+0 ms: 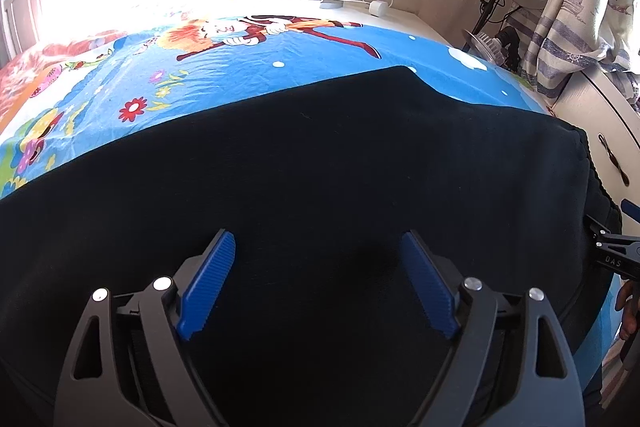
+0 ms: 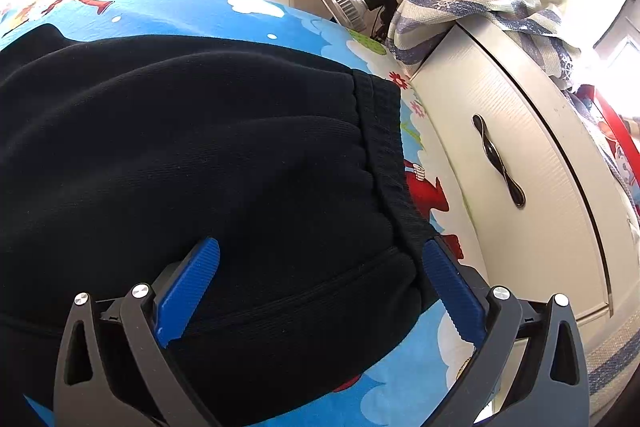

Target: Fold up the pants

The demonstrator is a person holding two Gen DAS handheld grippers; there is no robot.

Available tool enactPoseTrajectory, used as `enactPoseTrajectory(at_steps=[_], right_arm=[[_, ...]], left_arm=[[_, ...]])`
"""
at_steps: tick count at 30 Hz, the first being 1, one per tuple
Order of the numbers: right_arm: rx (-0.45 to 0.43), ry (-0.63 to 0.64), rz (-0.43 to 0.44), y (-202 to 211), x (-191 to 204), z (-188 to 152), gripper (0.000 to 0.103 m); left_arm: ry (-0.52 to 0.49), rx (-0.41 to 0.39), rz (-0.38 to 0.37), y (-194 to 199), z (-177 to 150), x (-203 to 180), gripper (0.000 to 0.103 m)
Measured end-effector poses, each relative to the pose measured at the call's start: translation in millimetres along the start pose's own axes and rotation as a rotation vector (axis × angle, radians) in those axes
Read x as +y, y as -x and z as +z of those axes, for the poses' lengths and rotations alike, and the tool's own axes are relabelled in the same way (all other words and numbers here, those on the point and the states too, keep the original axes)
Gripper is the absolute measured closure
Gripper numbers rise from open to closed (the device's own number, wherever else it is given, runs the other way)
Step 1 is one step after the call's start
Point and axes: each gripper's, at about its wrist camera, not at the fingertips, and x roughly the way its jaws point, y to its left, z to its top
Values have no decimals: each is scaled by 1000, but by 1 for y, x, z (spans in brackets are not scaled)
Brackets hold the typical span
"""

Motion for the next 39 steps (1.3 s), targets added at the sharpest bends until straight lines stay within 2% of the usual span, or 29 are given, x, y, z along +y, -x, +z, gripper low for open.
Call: enactPoseTrajectory(at_steps=[5,8,9,10,12,16,17,18,19,21,23,24,26,27,29,30,31,32,33,34,35,36,37,38,39], right_arm=[[-10,6,-17,0,3,-1,4],[-14,6,-20,1,3,-2,4],[-15,5,-18,1,3,-2,4],[-16,4,-17,1,3,-2,4],[-16,4,-16,1,3,-2,4],[-18,-3,-14,1,3,-2,4],[-19,-3,-15,1,3,-2,4],[-19,-2,-13,1,3,-2,4],[-18,-2,-11,1,3,-2,4],[-16,0,-5,0,2,-1,4],[-15,4,4,-1,0,0,4],[-12,5,11,-1,-1,0,4],[-3,6,22,-2,-3,2,4],[-1,13,22,-2,-2,2,4],[-2,29,17,-2,-1,3,4],[-1,35,17,-2,-1,4,4],[-1,38,18,-2,-1,4,4],[1,39,21,-3,-1,4,4],[4,37,25,-3,-1,5,4],[8,34,27,-3,-2,5,4],[11,36,25,-3,-2,6,4],[12,41,21,-2,-1,7,4],[12,46,14,-1,0,7,4],[12,49,5,1,-1,8,4],[12,50,-6,3,-1,8,4]], left_arm=[[2,-2,-5,0,0,1,18],[13,1,-42,3,2,8,19],[25,5,-61,4,3,14,22],[45,11,-84,6,4,23,26],[112,14,-117,11,7,50,26],[236,7,-84,20,11,126,29],[265,6,-85,21,11,148,34],[291,7,-106,22,13,170,51],[317,13,-118,24,15,190,58],[340,-3,-42,35,19,224,57],[359,-10,95,47,20,253,45],[378,-14,109,54,18,267,43],[402,-16,37,61,14,291,42],[398,0,53,62,11,301,42],[390,53,203,59,4,329,42],[430,51,200,62,-1,347,47],[495,35,143,68,-6,365,58],[543,17,116,78,-9,376,58],[537,-7,130,88,-9,377,57],[498,-25,166,98,-7,373,44],[466,-35,159,104,-7,368,41],[443,-30,105,107,-9,363,37],[421,-16,50,106,-11,357,37],[403,3,36,103,-14,356,37],[394,37,66,96,-16,358,37]])
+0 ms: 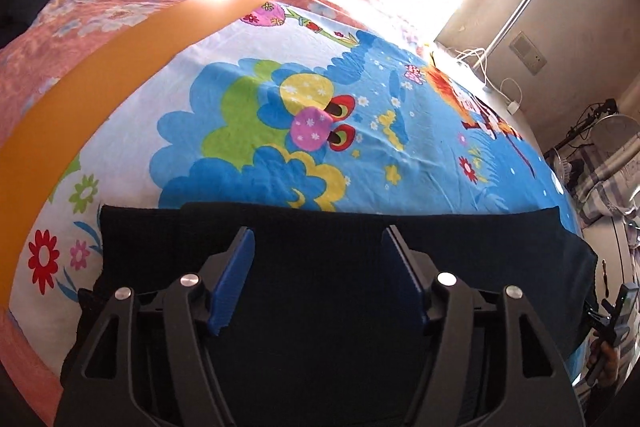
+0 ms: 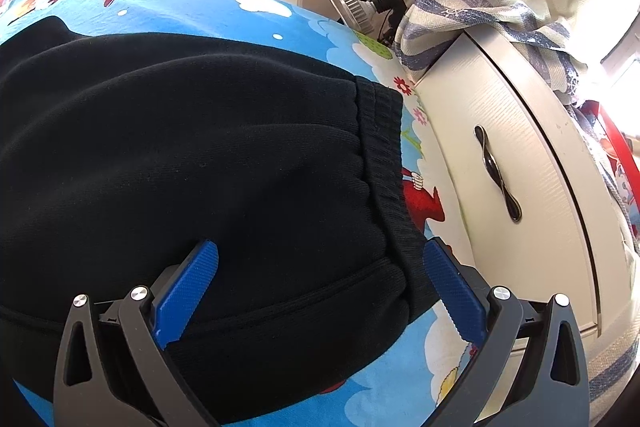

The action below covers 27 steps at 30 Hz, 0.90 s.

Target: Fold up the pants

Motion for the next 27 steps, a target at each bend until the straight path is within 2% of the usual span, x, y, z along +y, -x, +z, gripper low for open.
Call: enactPoseTrajectory(at_steps=[1,4,5,6,7,8,11,14,20,23,27], right_arm=[[-1,-2,-12,2,-2,0,4],[-22,-55,-60,9,-20,-1,4],[-19,-78,-68,8,-28,-2,4],[-4,-90,-73,4,-35,-3,4],[22,-82,-78,-4,-38,-4,4],[45,-65,-77,-13,-39,-7,4],[37,-69,-32,-19,-46,-11,4],[37,-46,-58,-17,-45,-10,4],[45,-28,-73,-17,-45,-11,4],[46,-32,-81,-17,-44,-11,4],[40,2,-141,-15,-34,-8,4]], left_arm=[[8,32,35,-8,-2,7,43],[114,38,-79,0,1,38,58],[127,20,-93,10,4,43,58],[120,-4,-92,21,8,46,55],[113,-26,-58,32,11,49,36],[118,-35,-36,41,13,54,29],[198,-34,-99,57,14,82,28],[246,-1,-155,58,5,104,29],[356,26,-138,49,-22,139,33],[405,-11,-161,65,-41,148,33],[429,-37,-164,90,-72,147,33]])
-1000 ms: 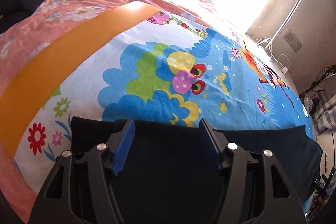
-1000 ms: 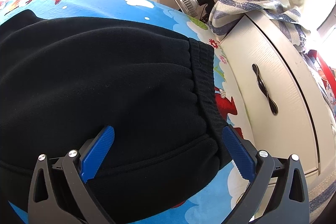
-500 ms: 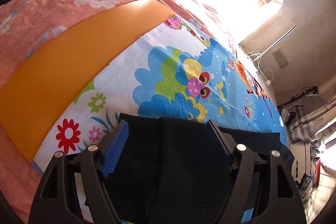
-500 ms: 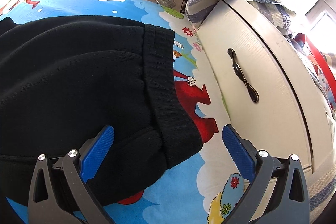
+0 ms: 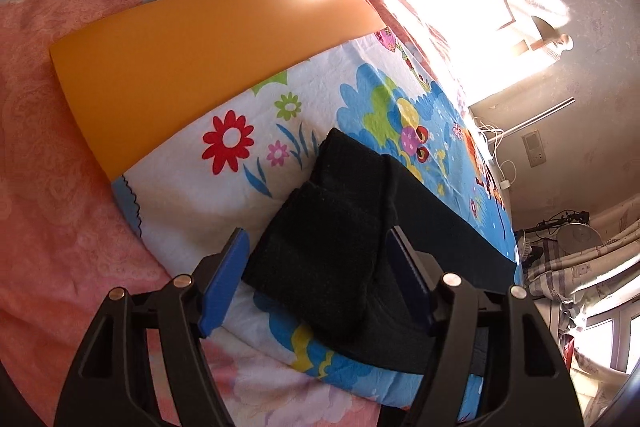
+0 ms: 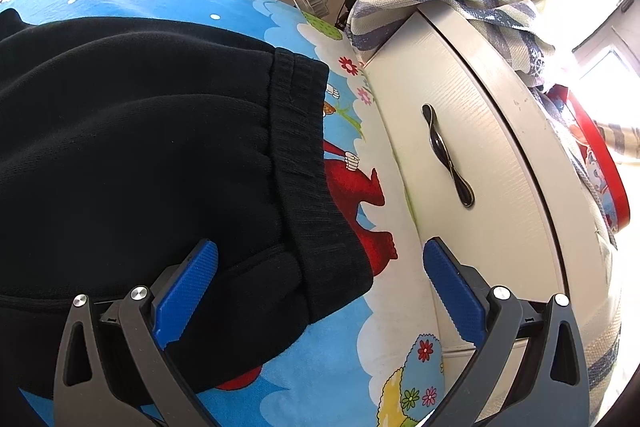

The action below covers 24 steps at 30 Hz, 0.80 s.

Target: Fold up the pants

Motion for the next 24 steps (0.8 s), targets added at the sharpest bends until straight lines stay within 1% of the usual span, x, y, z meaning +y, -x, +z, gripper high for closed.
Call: enactPoseTrajectory(at_steps=[2,3,4,6,7,11,13,15,18,20,22,23,24], right_arm=[[3,1,-12,2,1,1,4],[6,-9,-12,3,-1,0,4],[8,-20,-13,5,-2,0,4],[5,-41,-13,11,-6,-2,4],[6,-53,-10,14,-9,-4,4],[4,-90,27,30,-13,-14,4],[5,-102,42,36,-14,-19,4],[6,-103,58,40,-13,-22,4],[9,-106,65,41,-12,-25,4],[16,-108,71,41,-11,-27,4],[19,-103,70,40,-9,-28,4],[23,-101,68,40,-9,-28,4],[25,-100,68,41,-7,-28,4]], left_arm=[[13,-24,-28,13,-14,3,34],[-7,-33,-34,17,-21,-1,36],[-37,-36,-59,18,-27,-9,37],[-67,-10,-159,11,-36,-30,37],[-85,7,-195,3,-40,-44,39],[-213,106,-325,-48,-67,-123,42],[-283,178,-392,-79,-90,-167,42],[-329,270,-466,-110,-117,-206,42],[-396,401,-509,-150,-167,-248,43],[-419,457,-529,-170,-192,-262,44],[-449,445,-502,-176,-198,-267,52],[-425,452,-517,-177,-196,-263,53],[-388,454,-527,-177,-192,-256,57]])
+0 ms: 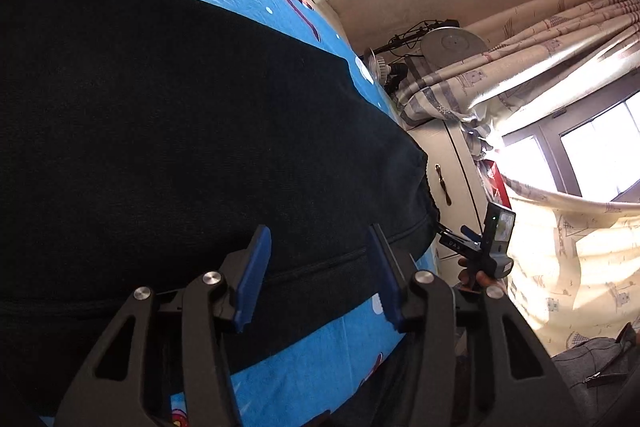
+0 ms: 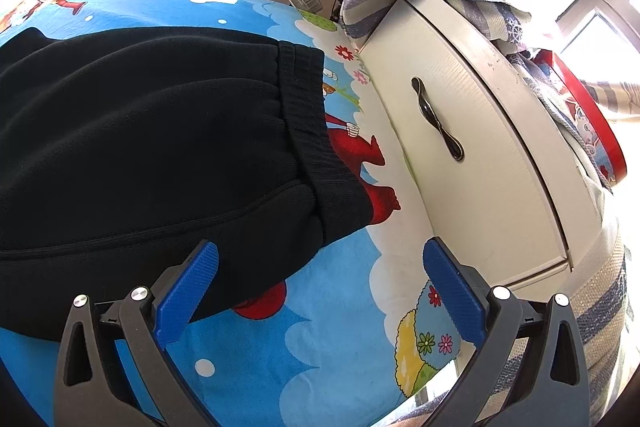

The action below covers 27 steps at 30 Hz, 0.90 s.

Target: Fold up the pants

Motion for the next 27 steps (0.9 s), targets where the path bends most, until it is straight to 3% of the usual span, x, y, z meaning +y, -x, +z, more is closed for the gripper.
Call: enactPoseTrajectory(at_steps=[3,8,12,14,15,17,19,21,23,24,27], right_arm=[[-16,28,15,14,13,1,4],[-53,164,102,56,73,12,4],[-55,296,226,94,144,35,4],[-91,378,269,113,186,51,4],[-123,415,277,122,209,60,4],[-149,464,280,131,252,79,4],[-143,482,292,131,292,99,4],[-100,497,268,120,325,117,4],[-87,496,218,108,346,129,4],[-78,494,193,100,351,135,4],[-38,464,207,88,355,150,4]], left_arm=[[57,-37,22,21,2,19,67],[194,-155,32,73,10,55,66],[334,-234,102,112,18,88,63],[346,-267,133,130,28,96,59],[345,-288,111,138,35,98,52],[328,-309,54,148,55,100,49],[306,-306,80,151,77,105,49],[348,-269,117,148,97,125,49],[393,-234,217,150,114,149,57],[413,-233,212,156,119,161,73],[454,-321,246,190,132,179,82]])
